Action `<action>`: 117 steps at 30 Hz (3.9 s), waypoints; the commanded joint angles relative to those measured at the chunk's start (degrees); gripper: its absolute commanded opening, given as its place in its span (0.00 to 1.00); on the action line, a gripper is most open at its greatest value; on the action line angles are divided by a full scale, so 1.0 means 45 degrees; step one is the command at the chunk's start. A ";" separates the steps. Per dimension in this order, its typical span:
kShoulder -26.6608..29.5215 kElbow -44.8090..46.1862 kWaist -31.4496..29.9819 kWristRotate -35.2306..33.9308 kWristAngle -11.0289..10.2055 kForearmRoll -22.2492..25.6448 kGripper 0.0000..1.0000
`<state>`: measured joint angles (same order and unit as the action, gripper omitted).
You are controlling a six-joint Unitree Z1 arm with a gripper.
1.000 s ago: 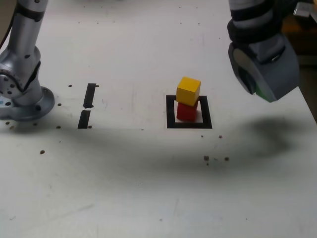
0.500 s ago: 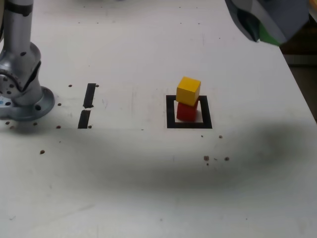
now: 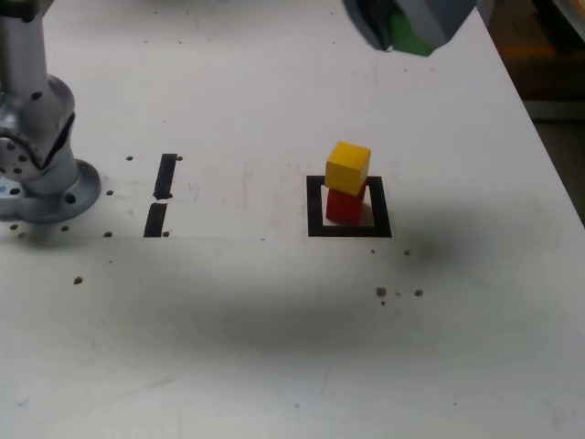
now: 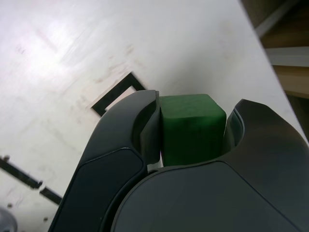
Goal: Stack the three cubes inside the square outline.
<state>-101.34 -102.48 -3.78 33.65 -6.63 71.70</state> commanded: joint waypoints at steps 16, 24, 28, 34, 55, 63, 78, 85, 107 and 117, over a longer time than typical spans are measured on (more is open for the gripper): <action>0.0908 0.2484 -0.0118 -0.2422 0.0895 0.0552 0.00; 0.0958 0.3695 -0.0286 -0.2440 0.1781 -0.0493 0.00; 0.0934 0.4165 -0.0293 -0.2439 0.1966 -0.1123 0.00; 0.0627 0.4560 -0.0288 -0.2360 0.2088 -0.2261 0.00; 0.0489 0.5271 0.0030 -0.2303 0.1707 -0.3398 0.00; 0.0508 0.5553 0.0041 -0.2317 0.1700 -0.3689 0.07; 0.0580 0.5957 0.0136 -0.2401 0.1835 -0.3662 0.39; 0.0561 0.6158 0.0136 -0.2401 0.1972 -0.3824 0.58; 0.1078 0.6552 0.0208 -0.2331 0.1945 -0.4063 0.85; 0.3037 0.8665 -0.0552 -0.2420 0.2362 -0.4517 0.87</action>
<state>-88.37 -64.16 -5.90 22.88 3.53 51.84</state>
